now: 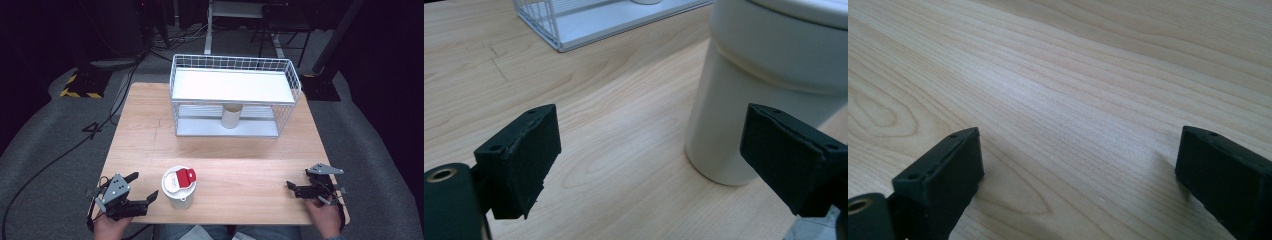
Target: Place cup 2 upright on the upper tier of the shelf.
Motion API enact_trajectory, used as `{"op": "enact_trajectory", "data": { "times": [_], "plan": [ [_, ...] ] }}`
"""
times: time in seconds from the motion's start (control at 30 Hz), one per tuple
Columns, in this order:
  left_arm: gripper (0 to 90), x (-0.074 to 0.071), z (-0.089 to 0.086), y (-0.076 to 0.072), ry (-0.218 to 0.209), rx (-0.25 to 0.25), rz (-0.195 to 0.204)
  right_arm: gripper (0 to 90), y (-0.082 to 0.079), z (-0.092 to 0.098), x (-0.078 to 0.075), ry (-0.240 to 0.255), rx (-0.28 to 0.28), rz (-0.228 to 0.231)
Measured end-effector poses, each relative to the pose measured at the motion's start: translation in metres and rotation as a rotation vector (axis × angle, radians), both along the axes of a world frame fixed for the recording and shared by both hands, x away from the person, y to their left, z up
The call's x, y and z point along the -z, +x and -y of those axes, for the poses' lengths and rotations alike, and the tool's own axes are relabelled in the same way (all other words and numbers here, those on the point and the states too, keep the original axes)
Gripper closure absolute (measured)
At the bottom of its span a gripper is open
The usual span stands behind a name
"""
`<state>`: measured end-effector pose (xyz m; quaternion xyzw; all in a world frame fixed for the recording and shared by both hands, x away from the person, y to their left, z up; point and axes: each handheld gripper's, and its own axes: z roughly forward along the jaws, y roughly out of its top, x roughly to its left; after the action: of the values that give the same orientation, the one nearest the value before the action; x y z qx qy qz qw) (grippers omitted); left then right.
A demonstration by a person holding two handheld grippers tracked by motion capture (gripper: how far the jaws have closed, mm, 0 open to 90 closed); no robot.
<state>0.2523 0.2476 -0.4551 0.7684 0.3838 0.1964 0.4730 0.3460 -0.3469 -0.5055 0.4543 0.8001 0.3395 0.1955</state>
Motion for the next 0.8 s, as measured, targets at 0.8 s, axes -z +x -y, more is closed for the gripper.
{"op": "enact_trajectory", "data": {
  "times": [0.8],
  "plan": [
    [4.0,0.004,0.027,-0.011,-0.081,0.144,0.064,5.3,0.000,0.000,0.000,0.000,-0.001,-0.001]
  ]
}}
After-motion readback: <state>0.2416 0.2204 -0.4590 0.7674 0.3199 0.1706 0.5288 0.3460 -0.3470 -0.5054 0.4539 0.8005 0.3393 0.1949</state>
